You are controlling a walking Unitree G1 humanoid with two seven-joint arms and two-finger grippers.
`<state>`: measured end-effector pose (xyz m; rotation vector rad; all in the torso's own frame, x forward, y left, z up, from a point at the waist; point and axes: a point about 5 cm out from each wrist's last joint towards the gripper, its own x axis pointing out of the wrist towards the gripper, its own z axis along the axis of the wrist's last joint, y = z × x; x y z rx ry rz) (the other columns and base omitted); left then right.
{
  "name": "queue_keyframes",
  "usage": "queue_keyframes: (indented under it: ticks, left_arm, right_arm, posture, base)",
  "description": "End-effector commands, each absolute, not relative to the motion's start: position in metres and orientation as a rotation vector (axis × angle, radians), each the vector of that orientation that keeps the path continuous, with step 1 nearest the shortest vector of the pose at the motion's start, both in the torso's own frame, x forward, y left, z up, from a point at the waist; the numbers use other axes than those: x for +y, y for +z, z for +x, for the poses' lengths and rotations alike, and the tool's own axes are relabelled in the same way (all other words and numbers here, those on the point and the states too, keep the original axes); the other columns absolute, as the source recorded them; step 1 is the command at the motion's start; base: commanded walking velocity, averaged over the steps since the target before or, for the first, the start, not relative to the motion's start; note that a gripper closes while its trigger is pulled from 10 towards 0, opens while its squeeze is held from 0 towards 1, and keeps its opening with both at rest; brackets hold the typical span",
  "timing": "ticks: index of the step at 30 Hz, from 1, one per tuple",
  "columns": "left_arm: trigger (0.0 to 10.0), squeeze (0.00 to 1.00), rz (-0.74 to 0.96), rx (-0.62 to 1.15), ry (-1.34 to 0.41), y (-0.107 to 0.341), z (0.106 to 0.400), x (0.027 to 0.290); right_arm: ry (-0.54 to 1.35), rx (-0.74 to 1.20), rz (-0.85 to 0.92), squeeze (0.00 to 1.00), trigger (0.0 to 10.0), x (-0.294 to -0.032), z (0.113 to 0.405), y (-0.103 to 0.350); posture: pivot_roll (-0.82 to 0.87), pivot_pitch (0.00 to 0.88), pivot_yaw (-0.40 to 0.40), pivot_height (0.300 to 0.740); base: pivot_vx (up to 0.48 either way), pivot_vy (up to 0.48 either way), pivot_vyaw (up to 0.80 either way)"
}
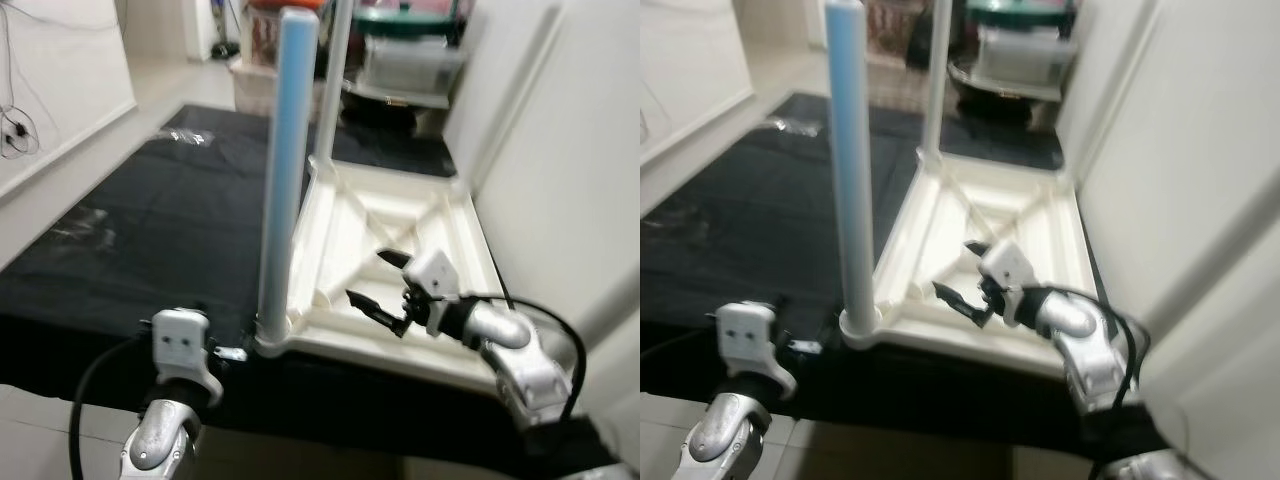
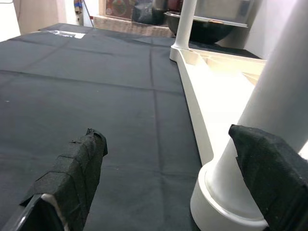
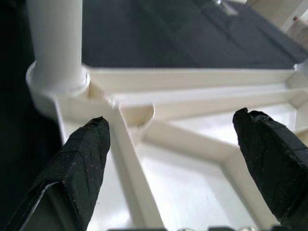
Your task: Building children table
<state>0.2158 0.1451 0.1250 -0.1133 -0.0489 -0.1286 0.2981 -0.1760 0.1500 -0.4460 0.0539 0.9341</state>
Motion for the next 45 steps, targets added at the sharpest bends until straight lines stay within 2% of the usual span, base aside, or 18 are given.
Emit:
queue_keyframes:
  ticks: [1,6,12,19,21,23,24,25,26,27,28,29,35,40,45]
  left_arm:
    - [10.0,0.0,-0.133,-0.027,-0.167,0.123,0.211,0.143]
    - [10.0,0.0,-0.101,0.051,-0.221,0.109,0.194,0.149]
    - [10.0,0.0,-0.092,0.063,-0.222,0.109,0.194,0.147]
    - [10.0,0.0,-0.094,0.055,-0.22,0.11,0.198,0.146]
    - [10.0,0.0,-0.094,0.053,-0.22,0.111,0.199,0.146]
    - [10.0,0.0,-0.094,0.052,-0.222,0.111,0.199,0.147]
    - [10.0,0.0,-0.094,0.051,-0.22,0.111,0.199,0.147]
    - [10.0,0.0,-0.094,0.051,-0.22,0.111,0.199,0.147]
    - [10.0,0.0,-0.093,0.05,-0.218,0.111,0.199,0.147]
    - [10.0,0.0,-0.093,0.05,-0.218,0.111,0.199,0.147]
    - [10.0,0.0,-0.093,0.05,-0.216,0.111,0.199,0.147]
    - [10.0,0.0,-0.093,0.051,-0.213,0.111,0.198,0.147]
    - [10.0,0.0,-0.094,0.059,-0.203,0.11,0.196,0.149]
    - [10.0,0.0,-0.097,0.067,-0.187,0.109,0.195,0.153]
    - [10.0,0.0,-0.104,0.066,-0.192,0.109,0.196,0.152]
  right_arm:
    - [1.034,0.1,-0.468,0.0,10.0,-0.177,0.292,0.146]
    - [1.165,0.182,-0.498,0.0,10.0,-0.178,0.282,0.139]
    - [1.215,0.248,-0.522,0.0,10.0,-0.177,0.278,0.125]
    - [1.168,0.37,-0.543,0.0,10.0,-0.177,0.28,0.103]
    - [1.132,0.428,-0.519,0.0,7.5,-0.178,0.284,0.096]
    - [1.126,0.443,-0.512,0.0,7.5,-0.178,0.285,0.094]
    - [1.072,0.474,-0.492,0.0,4.7,-0.18,0.291,0.091]
    - [1.072,0.474,-0.492,0.0,4.7,-0.18,0.291,0.091]
    - [1.029,0.497,-0.469,0.0,3.9,-0.181,0.296,0.088]
    - [1.029,0.497,-0.469,0.0,3.9,-0.181,0.296,0.088]
    - [0.988,0.524,-0.43,0.0,0.3,-0.182,0.299,0.086]
    - [0.962,0.544,-0.401,0.0,0.0,-0.182,0.302,0.084]
    - [0.968,0.582,-0.386,0.0,0.0,-0.186,0.3,0.081]
    - [1.057,0.525,-0.338,0.0,0.0,-0.185,0.299,0.094]
    - [1.153,0.429,-0.205,0.0,0.0,-0.173,0.302,0.12]
  posture:
    - [0.08,0.0,-0.117,0.74]
    - [0.09,0.0,-0.123,0.74]
    - [0.1,0.0,-0.131,0.74]
    - [0.1,0.0,-0.128,0.74]
    - [0.1,0.0,-0.131,0.74]
    - [0.1,0.0,-0.131,0.74]
    - [0.1,0.0,-0.138,0.74]
    - [0.1,0.0,-0.138,0.74]
    - [0.11,0.0,-0.144,0.74]
    - [0.11,0.0,-0.144,0.74]
    - [0.11,0.0,-0.148,0.74]
    - [0.11,0.0,-0.15,0.74]
    - [0.11,0.0,-0.154,0.74]
    - [0.11,0.0,-0.153,0.74]
    - [0.1,0.0,-0.154,0.74]
  base:
    - [0.0,0.0,0.0]
    - [0.0,0.0,0.0]
    - [0.0,0.0,0.0]
    - [0.0,0.0,0.0]
    - [0.0,0.0,0.0]
    - [0.0,0.0,0.0]
    - [0.0,0.0,0.0]
    - [0.0,0.0,0.0]
    - [0.0,0.0,0.0]
    - [0.0,0.0,0.0]
    - [0.0,0.0,0.0]
    - [0.0,0.0,0.0]
    - [0.0,0.0,0.0]
    - [0.0,0.0,0.0]
    - [0.0,0.0,0.0]
